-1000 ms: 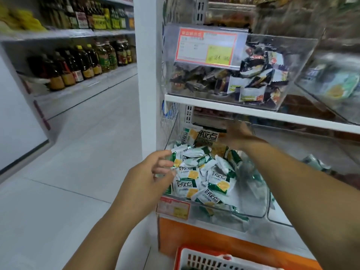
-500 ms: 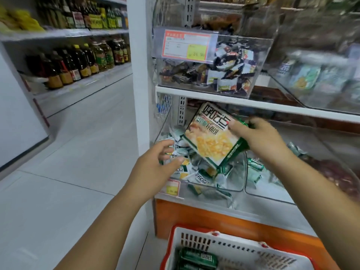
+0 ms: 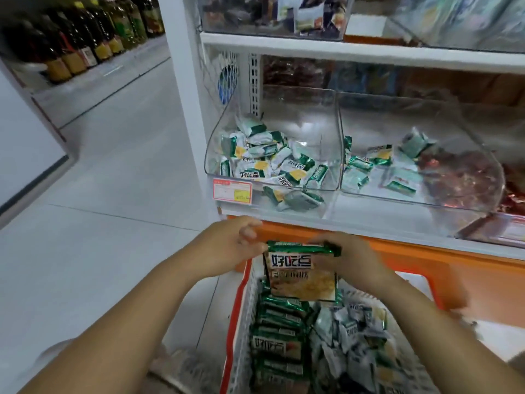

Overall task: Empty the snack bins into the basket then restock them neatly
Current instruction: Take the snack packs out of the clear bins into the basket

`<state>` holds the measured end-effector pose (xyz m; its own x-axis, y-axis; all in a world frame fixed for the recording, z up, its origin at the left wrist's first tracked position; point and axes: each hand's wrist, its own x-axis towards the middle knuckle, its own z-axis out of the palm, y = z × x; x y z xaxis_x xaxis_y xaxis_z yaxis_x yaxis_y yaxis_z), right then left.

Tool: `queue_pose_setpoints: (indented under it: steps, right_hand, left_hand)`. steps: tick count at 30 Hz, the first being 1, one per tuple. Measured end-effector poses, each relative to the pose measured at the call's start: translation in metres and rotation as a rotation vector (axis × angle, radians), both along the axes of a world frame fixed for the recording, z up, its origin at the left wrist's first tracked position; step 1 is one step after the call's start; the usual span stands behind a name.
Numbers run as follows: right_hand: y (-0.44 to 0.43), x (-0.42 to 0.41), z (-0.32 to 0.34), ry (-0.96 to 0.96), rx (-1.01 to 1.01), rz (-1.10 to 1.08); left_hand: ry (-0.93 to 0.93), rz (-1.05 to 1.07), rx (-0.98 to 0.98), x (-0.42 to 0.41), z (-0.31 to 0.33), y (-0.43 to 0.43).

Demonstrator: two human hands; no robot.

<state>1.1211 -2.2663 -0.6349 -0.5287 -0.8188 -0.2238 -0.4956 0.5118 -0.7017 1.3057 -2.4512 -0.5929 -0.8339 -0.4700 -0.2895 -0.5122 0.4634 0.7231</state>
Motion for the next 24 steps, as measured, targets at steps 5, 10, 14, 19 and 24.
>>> queue_pose_setpoints:
  steps: [5, 10, 14, 19, 24]
  right_hand:
    - [-0.013, 0.025, -0.095, -0.044, 0.132, -0.158]
    - [-0.018, 0.021, -0.119, -0.038, 0.133, -0.221]
    - [-0.02, 0.017, -0.06, 0.123, -0.018, -0.144]
    - [-0.02, 0.022, 0.061, 0.16, -0.504, -0.128]
    - [-0.031, -0.024, 0.113, 0.151, -0.612, -0.194]
  left_hand:
    - [-0.003, -0.004, -0.078, 0.01, -0.003, -0.004]
    - [0.098, 0.032, -0.092, 0.006, 0.003, -0.011]
    - [0.213, 0.065, -0.101, -0.009, 0.012, -0.016]
    - [0.384, 0.141, -0.091, -0.046, 0.03, -0.027]
    - [0.471, 0.184, -0.151, -0.084, 0.043, -0.037]
